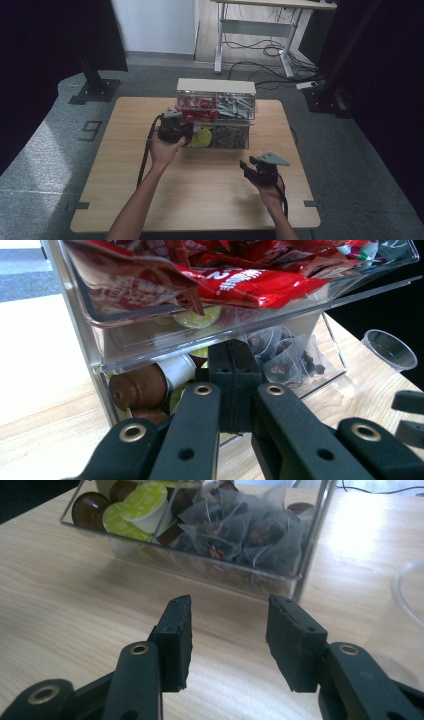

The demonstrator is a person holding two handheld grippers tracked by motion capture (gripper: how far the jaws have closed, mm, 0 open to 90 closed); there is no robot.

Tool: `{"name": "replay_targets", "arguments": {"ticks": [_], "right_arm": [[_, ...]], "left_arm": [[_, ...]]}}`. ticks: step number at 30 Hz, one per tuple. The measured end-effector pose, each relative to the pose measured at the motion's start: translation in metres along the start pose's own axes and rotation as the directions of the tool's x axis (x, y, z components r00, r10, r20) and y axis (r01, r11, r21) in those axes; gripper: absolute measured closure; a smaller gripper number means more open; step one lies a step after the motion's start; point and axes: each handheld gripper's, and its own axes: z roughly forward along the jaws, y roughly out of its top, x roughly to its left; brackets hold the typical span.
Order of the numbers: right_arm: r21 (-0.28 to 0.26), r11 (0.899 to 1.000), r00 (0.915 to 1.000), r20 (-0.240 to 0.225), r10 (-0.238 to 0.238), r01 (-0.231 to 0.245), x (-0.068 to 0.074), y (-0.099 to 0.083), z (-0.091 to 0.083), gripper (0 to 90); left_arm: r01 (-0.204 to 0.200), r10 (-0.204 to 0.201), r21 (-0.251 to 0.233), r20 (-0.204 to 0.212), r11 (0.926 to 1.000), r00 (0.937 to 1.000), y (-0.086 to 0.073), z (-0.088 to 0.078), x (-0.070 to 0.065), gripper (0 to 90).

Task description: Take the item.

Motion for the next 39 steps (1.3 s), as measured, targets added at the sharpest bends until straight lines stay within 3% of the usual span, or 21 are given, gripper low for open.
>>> {"name": "replay_targets", "arguments": {"ticks": [18,28,33,39], "right_arm": [[-0.009,1.000,0.9999,0.005,-0.012,0.012,0.002,0.032,0.027,59.1],[0.000,1.000,1.0000,0.003,-0.006,0.006,0.000,0.039,0.047,59.7],[0.016,0.999,0.9991,0.015,-0.041,0.040,0.004,0.041,0.057,59.8],[0.021,0.999,0.9996,0.002,-0.030,0.030,0.005,0.042,0.065,59.8]], "left_arm": [[0.000,0.000,0.007,0.008,1.0000,1.0000,0.001,0.000,0.001,90.0],[-0.002,0.002,0.012,0.009,0.9999,1.0000,0.002,0.001,0.001,90.0],[0.000,0.000,0.013,0.012,0.9999,0.9999,0.002,0.001,0.001,90.0],[0.000,0.000,0.011,0.011,0.9999,0.9999,0.001,0.000,0.002,90.0]]}}
